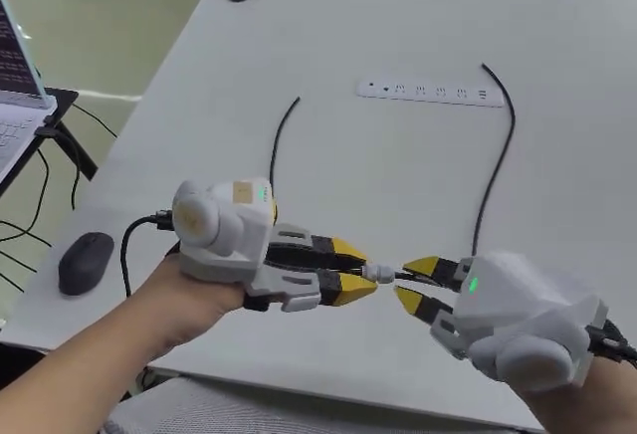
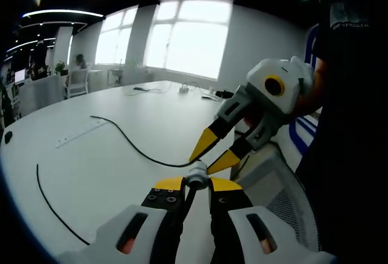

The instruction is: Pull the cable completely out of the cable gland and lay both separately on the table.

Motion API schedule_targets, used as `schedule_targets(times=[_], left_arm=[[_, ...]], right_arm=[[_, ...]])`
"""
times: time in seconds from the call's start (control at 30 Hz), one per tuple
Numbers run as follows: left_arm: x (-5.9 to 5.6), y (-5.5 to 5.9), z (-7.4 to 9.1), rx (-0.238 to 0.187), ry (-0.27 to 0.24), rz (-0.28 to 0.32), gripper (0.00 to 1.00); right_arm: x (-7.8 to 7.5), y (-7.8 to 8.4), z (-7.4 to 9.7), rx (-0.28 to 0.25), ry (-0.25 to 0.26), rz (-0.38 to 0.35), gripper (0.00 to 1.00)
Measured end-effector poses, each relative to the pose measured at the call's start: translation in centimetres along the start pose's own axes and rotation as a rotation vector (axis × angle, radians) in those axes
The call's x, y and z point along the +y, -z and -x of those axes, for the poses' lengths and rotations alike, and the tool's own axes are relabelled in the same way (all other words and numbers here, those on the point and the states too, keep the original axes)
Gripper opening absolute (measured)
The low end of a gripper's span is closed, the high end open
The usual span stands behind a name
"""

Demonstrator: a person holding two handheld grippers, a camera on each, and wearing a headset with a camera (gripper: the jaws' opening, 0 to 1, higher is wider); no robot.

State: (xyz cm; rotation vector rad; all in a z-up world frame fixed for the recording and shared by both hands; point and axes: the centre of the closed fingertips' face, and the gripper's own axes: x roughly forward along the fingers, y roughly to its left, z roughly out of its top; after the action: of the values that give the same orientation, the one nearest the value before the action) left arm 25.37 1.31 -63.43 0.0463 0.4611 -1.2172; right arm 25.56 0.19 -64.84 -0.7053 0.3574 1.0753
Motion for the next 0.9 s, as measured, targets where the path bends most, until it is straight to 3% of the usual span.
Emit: schedule_targets(times=[0.17,0.3,0.63,0.9], left_arm=[[0.1,0.0,-0.1,0.01,-0.002,-0.012,0.15],[0.3,0.1,-0.2,0.019,-0.004,-0.015,0.15],[0.0,0.8,-0.8,0.041,0.005,-0.009,0.15],[0.0,0.8,-0.8,0.04,-0.005,-0.019,0.15]], right_arm=[[-0.5,-0.3,-0.1,-0.001,0.023,0.0,0.02],[-0.5,-0.1,-0.3,0.0,0.014,0.005,0.01],[0.0,0.9,-0.4,0.005,-0.024,-0.123,0.0],[0.0,1.2,-0.5,0.003,-0.028,-0.157,0.0]])
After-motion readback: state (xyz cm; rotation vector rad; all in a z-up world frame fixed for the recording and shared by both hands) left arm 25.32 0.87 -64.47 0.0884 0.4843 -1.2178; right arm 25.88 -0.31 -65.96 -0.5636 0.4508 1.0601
